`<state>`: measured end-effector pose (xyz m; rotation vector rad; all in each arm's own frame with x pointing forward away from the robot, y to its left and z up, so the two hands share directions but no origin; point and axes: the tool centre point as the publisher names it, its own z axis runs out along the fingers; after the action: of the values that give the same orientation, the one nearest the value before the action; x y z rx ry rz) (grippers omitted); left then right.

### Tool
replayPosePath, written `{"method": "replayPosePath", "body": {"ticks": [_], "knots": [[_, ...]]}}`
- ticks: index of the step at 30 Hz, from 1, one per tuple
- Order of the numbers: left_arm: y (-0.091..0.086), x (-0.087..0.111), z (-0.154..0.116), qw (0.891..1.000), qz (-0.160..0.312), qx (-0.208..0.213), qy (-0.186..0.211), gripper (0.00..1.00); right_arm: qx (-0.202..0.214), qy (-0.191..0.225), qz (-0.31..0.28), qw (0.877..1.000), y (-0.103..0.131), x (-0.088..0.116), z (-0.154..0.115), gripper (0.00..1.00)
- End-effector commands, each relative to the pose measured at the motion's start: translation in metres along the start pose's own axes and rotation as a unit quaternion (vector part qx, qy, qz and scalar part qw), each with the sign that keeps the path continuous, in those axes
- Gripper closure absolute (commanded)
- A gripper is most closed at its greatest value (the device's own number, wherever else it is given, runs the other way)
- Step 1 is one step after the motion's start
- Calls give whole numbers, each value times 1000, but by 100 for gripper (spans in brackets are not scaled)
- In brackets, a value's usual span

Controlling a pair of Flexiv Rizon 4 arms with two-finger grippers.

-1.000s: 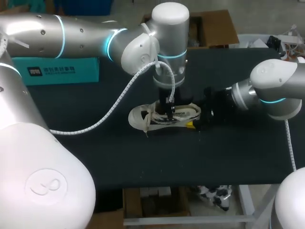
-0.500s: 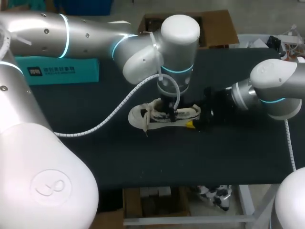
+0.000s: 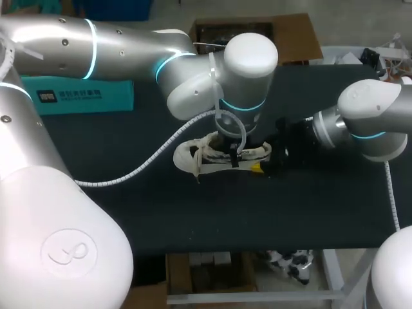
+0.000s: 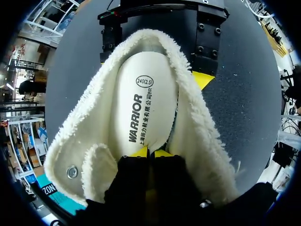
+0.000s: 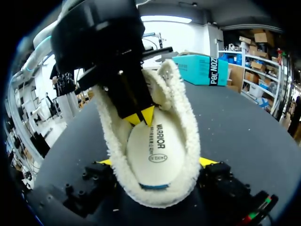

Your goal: Open the shoe tongue, take the insole out of the shoe, put the insole back into the shoe, and pack the shoe into the shoebox

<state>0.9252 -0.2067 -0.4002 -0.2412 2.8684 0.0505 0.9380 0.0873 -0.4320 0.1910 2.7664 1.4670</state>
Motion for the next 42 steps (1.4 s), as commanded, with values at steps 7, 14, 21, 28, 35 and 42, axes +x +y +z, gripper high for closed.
{"method": "replayPosePath", "body": {"ticks": [7, 14, 21, 28, 35, 42], "knots": [[15, -11, 19, 992, -23, 110, 64, 100, -1, 1, 0, 1000, -6, -2, 5, 100], [18, -16, -11, 979, -13, 173, 103, 100, -1, 1, 0, 1000, -6, -2, 5, 100], [17, -13, -30, 970, 5, 210, 126, 100, -1, 1, 0, 1000, -6, -2, 5, 100], [16, -7, -42, 954, 30, 248, 163, 100, -1, 1, 0, 1000, -6, -2, 5, 100], [10, -6, -56, 942, 39, 277, 183, 100, -1, 1, 0, 1000, -6, -2, 5, 100], [-6, -1, -57, 946, 39, 265, 180, 79, -1, 1, 0, 1000, -6, -2, 5, 100]]}}
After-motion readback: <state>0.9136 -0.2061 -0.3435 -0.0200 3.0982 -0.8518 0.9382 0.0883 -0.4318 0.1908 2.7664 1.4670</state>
